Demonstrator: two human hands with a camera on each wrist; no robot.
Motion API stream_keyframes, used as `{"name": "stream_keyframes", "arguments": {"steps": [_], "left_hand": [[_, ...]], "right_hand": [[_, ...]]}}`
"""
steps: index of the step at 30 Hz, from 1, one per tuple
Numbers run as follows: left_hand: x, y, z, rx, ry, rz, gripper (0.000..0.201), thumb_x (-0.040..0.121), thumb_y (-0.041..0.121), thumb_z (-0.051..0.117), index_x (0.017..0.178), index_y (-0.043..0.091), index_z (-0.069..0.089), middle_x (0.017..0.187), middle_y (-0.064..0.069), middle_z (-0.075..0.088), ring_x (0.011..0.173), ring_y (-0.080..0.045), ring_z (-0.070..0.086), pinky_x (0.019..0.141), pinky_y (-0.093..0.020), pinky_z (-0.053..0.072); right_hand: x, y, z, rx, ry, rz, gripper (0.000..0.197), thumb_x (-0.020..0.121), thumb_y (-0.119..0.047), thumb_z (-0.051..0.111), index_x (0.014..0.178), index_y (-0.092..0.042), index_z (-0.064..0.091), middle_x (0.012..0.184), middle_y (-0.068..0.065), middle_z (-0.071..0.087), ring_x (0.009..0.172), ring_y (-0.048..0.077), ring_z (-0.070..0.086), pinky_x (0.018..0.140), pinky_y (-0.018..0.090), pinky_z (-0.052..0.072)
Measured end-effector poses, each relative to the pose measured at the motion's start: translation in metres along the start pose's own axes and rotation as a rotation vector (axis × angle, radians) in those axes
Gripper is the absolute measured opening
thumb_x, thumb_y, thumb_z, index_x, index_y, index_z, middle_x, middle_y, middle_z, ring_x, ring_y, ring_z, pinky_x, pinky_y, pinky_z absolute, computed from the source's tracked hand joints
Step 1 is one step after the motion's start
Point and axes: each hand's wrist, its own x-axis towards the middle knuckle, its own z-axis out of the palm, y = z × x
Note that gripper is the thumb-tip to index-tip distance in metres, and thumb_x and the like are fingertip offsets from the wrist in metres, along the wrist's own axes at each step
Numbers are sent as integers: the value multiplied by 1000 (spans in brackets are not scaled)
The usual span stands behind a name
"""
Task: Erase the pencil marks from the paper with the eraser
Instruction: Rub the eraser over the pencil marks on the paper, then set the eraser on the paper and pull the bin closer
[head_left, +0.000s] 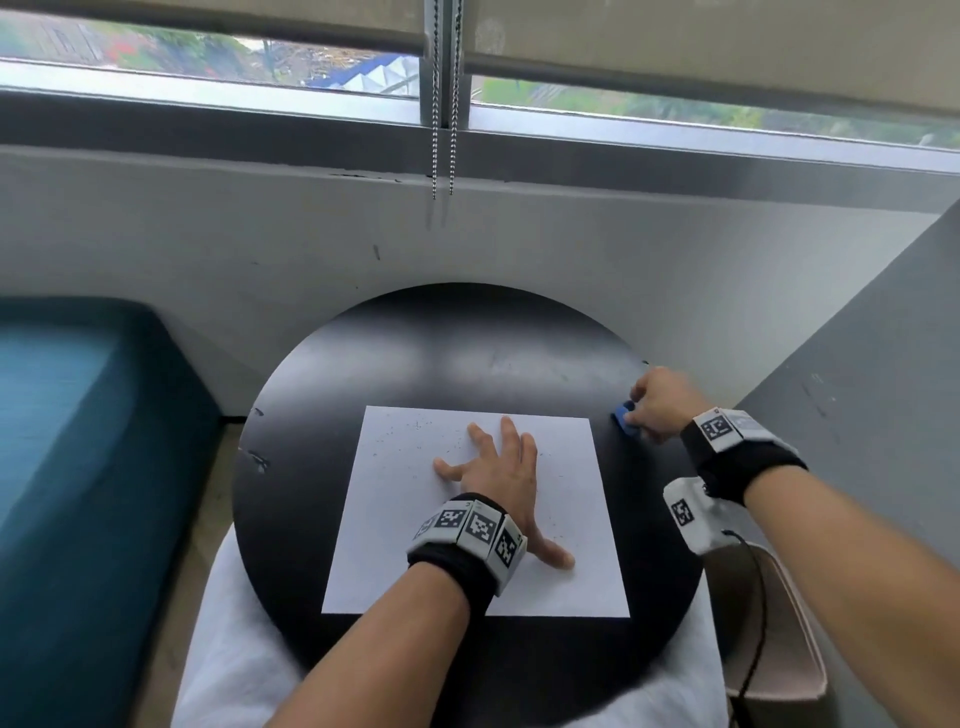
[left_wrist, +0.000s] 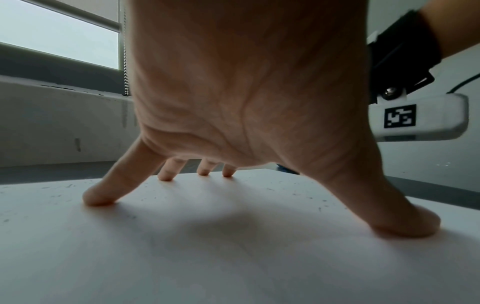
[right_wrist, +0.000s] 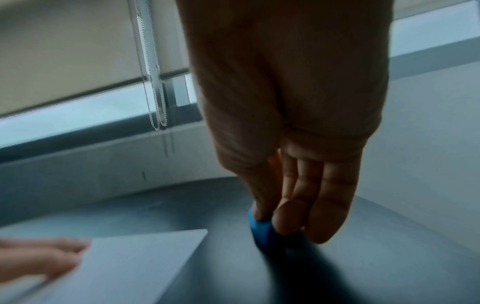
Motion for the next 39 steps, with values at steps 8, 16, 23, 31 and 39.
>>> {"name": "stream_keyframes", "arguments": {"steps": [8,16,23,31,39], "left_hand": [[-3,-2,3,-18,28,17,145,57,86,66,156,10,-8,163,-8,-15,148,-46,-6,99,-76,31],[-5,-14,5,-87,36,37,118,81,72,60,156,7,-3,165,-7,-12,151,-36,-6,106,-73,27],[-15,-29,-1,-140,6,96,84,96,50,53,155,6,13,165,-7,-7,152,-28,-5,117,-60,16],[-37,-97,-10,-397,333,-30,74,101,38,52,157,12,12,166,-6,-2,151,-24,9,114,-44,30],[-33,-162,0,-673,458,-252,76,99,22,57,156,2,10,163,-13,19,149,-25,21,118,-36,23]], "right_hand": [[-26,-33,23,-34,-6,-438,41,84,-18,70,123,-10,62,121,5,61,110,21,58,95,27,43],[-43,-36,44,-105,-79,-451,45,84,-7,64,129,-12,58,123,2,53,116,20,50,97,25,38],[-47,-45,40,-98,-61,-416,34,80,0,55,108,-11,69,98,0,52,100,20,54,77,23,39],[-53,-50,33,46,10,-335,14,58,-22,51,69,-15,58,82,4,53,79,24,52,64,28,41],[-55,-47,4,78,58,-418,33,62,6,68,60,-19,47,66,1,50,68,19,48,54,23,31]]}}
